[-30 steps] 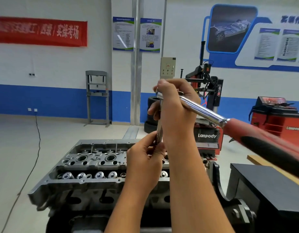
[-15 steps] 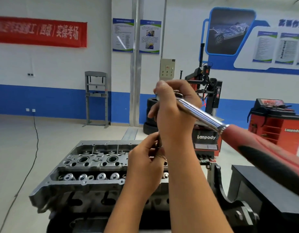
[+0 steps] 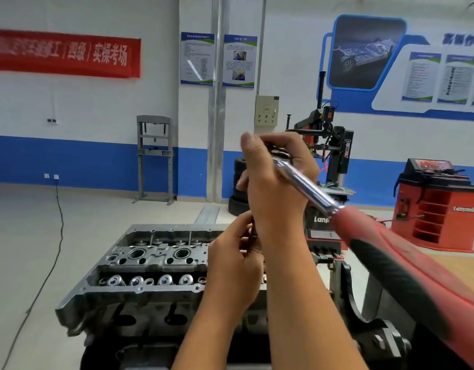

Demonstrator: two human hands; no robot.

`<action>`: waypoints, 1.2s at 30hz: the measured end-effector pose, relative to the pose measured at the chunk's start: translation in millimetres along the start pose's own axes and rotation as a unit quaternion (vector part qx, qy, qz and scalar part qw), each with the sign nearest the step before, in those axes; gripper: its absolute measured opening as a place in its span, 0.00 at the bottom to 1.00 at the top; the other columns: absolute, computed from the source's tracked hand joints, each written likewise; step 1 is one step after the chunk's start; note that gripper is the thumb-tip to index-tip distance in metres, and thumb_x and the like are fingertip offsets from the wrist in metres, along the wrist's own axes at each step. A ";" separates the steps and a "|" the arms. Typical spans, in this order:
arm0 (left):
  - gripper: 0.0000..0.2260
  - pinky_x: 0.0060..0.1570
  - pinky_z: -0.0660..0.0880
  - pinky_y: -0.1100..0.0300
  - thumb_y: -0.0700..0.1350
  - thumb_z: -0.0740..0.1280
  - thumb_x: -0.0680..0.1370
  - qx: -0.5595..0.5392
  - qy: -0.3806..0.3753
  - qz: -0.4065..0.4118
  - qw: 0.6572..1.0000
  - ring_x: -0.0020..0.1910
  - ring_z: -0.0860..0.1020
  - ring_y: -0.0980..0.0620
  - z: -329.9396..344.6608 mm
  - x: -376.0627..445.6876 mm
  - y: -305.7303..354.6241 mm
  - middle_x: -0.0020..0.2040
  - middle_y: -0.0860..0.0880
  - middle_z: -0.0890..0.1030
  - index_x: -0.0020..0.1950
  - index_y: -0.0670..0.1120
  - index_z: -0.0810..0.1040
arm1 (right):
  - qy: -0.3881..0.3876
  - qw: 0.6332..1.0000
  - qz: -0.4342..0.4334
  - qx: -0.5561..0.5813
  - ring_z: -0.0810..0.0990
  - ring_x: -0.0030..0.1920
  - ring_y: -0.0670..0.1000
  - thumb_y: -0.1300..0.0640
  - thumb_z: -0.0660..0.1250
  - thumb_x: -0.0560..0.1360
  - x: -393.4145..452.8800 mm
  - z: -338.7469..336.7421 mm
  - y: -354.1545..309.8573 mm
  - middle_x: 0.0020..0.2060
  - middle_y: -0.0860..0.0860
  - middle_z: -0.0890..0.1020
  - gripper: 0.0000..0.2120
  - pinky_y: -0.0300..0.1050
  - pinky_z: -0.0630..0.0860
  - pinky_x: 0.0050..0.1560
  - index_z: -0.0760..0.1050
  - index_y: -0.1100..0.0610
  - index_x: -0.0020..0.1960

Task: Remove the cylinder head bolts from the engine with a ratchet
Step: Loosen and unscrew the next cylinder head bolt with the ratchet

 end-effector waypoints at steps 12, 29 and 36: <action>0.18 0.43 0.77 0.64 0.32 0.66 0.80 0.045 -0.021 -0.024 0.998 0.42 0.81 0.57 -2.0 -0.4 0.1 0.43 0.56 0.85 0.53 0.56 0.83 | -0.058 0.988 0.085 0.118 0.76 0.23 0.55 0.60 0.72 0.78 4.4 -4.1 6.1 0.34 0.57 0.82 0.07 0.41 0.69 0.26 0.78 0.55 0.41; 0.21 0.39 0.77 0.65 0.27 0.65 0.78 0.061 -0.010 0.002 0.998 0.40 0.82 0.54 -2.4 -4.6 5.9 0.40 0.56 0.84 0.50 0.56 0.82 | -0.050 0.996 0.020 0.072 0.77 0.25 0.53 0.65 0.74 0.76 1.7 2.2 1.3 0.30 0.54 0.80 0.05 0.39 0.71 0.26 0.79 0.61 0.45; 0.15 0.37 0.74 0.69 0.37 0.62 0.84 0.048 -0.086 -0.037 0.994 0.38 0.79 0.58 -6.8 -6.3 0.4 0.43 0.56 0.83 0.56 0.58 0.77 | -0.170 0.955 0.150 0.192 0.71 0.25 0.51 0.63 0.71 0.74 1.7 11.2 8.2 0.40 0.62 0.79 0.07 0.42 0.67 0.27 0.83 0.55 0.50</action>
Point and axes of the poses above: each hand's wrist, its own x-axis towards the middle knuckle, its own z-axis out of the palm, y = z × x, the point moved 7 cm from there along x, towards the middle knuckle
